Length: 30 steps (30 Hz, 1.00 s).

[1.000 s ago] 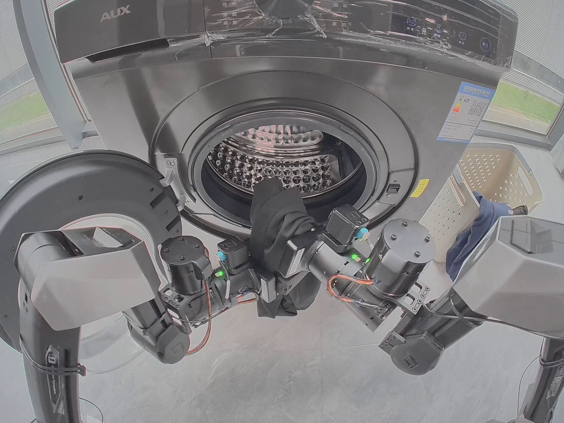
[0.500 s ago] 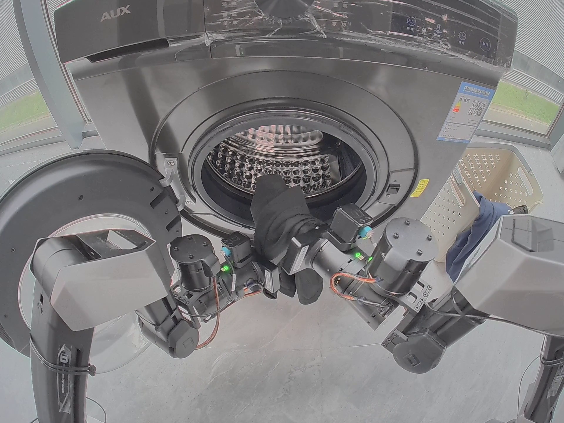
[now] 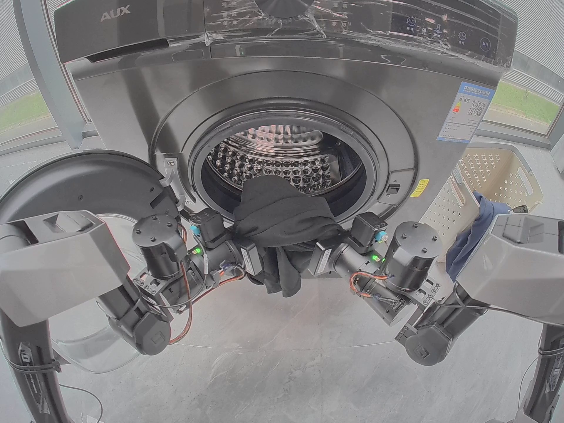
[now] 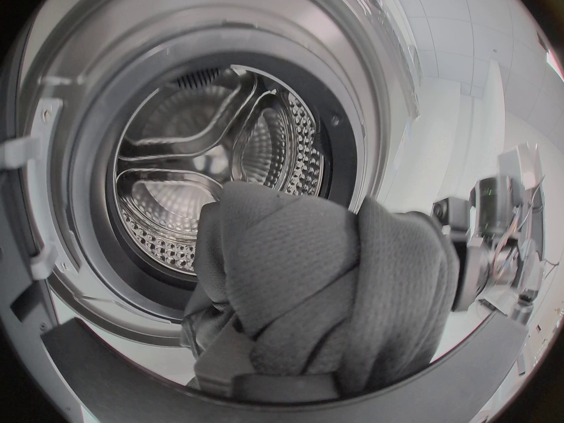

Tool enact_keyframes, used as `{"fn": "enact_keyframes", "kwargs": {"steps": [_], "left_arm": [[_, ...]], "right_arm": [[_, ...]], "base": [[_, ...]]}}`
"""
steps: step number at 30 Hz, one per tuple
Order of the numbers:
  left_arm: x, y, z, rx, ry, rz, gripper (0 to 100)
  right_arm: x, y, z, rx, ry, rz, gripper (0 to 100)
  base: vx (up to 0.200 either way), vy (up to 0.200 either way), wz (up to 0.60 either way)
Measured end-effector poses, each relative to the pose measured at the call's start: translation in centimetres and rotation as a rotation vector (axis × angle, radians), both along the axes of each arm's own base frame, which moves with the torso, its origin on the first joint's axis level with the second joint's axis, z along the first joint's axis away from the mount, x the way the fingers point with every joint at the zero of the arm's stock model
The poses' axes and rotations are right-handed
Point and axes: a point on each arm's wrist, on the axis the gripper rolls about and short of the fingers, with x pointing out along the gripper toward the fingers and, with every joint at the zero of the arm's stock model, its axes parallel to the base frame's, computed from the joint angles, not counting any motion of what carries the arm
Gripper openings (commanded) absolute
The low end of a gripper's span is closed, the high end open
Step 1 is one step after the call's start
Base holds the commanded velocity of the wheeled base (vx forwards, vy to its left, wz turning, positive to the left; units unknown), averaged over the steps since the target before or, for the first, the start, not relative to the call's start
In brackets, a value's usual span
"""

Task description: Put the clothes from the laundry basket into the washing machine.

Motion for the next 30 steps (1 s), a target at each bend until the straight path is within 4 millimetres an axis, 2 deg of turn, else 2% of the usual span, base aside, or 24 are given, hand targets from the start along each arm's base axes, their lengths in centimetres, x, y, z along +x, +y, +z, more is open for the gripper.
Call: {"fn": "enact_keyframes", "kwargs": {"steps": [7, 8, 14, 18, 27, 30], "left_arm": [[-1.6, 0.9, 1.4, -0.018, 0.004, -0.001, 0], [-1.8, 1.0, 1.5, -0.019, 0.004, -0.002, 0], [-2.2, 1.3, 2.0, -0.022, -0.001, 0.002, 0], [-2.8, 1.6, 2.1, -0.021, 0.007, 0.021, 0], [-5.1, 3.0, 2.3, -0.022, 0.057, 0.05, 0], [-6.0, 3.5, 2.3, -0.021, 0.072, 0.053, 0]], "right_arm": [[-0.6, 1.1, -1.0, -0.006, 0.003, 0.039, 0], [-0.7, 1.2, -1.1, -0.007, 0.005, 0.044, 100], [-1.8, 1.5, -0.9, -0.014, 0.013, 0.075, 100], [-3.5, 0.9, -1.5, -0.067, 0.044, 0.138, 100], [-8.8, -2.5, -3.9, -0.242, 0.173, 0.278, 100], [-9.2, -3.9, -4.0, -0.26, 0.196, 0.262, 100]], "base": [[0.0, 0.0, 0.0], [0.0, 0.0, 0.0], [0.0, 0.0, 0.0], [0.0, 0.0, 0.0], [0.0, 0.0, 0.0], [0.0, 0.0, 0.0]]}}
